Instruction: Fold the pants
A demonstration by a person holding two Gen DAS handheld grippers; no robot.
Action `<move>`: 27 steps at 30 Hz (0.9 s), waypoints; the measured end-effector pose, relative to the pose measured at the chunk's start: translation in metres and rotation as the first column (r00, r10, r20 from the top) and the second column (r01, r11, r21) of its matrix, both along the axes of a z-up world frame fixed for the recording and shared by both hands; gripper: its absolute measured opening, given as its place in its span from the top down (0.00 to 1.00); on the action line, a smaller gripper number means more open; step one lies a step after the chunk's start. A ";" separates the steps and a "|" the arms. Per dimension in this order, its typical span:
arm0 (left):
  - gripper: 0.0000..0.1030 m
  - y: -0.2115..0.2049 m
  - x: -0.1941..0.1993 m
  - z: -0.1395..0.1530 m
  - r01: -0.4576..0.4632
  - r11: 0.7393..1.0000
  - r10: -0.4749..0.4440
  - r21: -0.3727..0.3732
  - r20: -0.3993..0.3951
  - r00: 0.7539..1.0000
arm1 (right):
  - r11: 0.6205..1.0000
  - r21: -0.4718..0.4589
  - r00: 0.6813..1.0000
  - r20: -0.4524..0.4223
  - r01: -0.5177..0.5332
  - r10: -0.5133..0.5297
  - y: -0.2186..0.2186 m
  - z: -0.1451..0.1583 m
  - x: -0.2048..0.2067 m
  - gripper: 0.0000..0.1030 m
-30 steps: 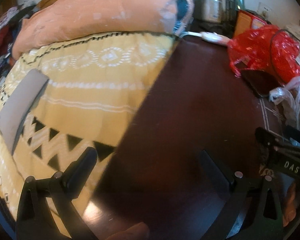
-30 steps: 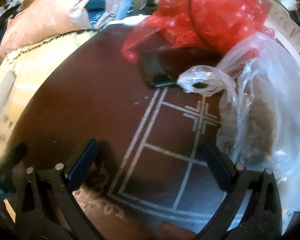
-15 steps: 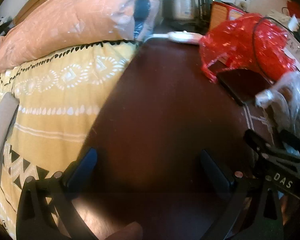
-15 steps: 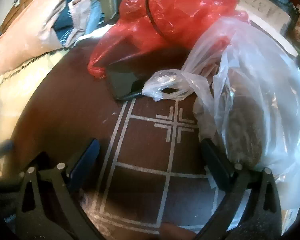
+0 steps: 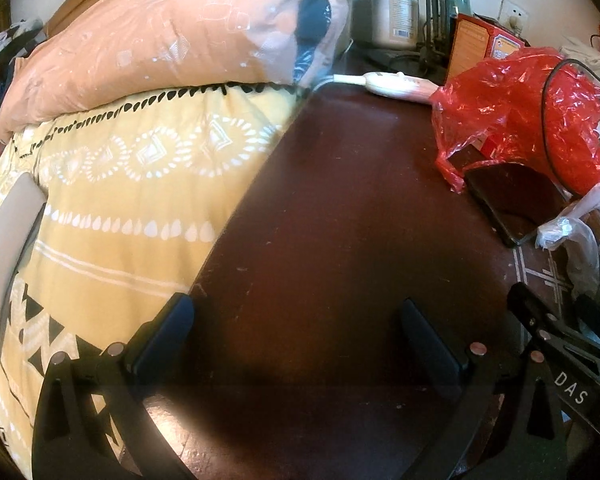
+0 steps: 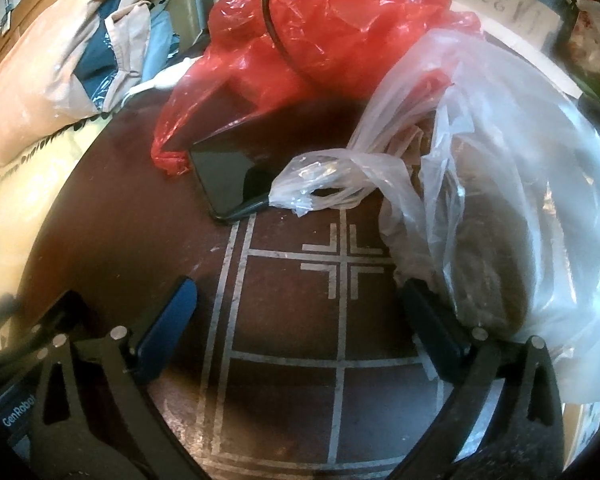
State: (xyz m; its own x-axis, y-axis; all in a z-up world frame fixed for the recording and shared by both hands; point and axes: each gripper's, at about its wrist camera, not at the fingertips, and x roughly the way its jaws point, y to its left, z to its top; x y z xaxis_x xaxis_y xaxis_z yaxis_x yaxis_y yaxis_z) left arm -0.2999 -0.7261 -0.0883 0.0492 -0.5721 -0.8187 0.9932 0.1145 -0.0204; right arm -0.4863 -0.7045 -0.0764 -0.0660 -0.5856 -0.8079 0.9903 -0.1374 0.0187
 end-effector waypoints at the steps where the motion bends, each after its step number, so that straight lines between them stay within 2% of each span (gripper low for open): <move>1: 0.00 0.000 0.000 0.000 -0.001 1.000 0.001 0.000 0.000 1.000 | 1.000 0.000 1.000 0.000 -0.001 0.001 0.000 0.000 0.000 0.00; 27: 0.00 0.000 0.000 0.000 -0.006 1.000 0.006 0.000 0.002 1.000 | 1.000 -0.003 1.000 0.005 -0.018 0.018 -0.001 0.000 -0.001 0.00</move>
State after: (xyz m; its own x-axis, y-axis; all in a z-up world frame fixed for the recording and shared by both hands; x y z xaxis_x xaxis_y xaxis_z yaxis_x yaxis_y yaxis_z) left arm -0.3000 -0.7265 -0.0881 0.0547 -0.5721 -0.8183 0.9925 0.1209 -0.0182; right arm -0.4873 -0.7050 -0.0766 -0.0515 -0.5888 -0.8066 0.9925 -0.1198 0.0241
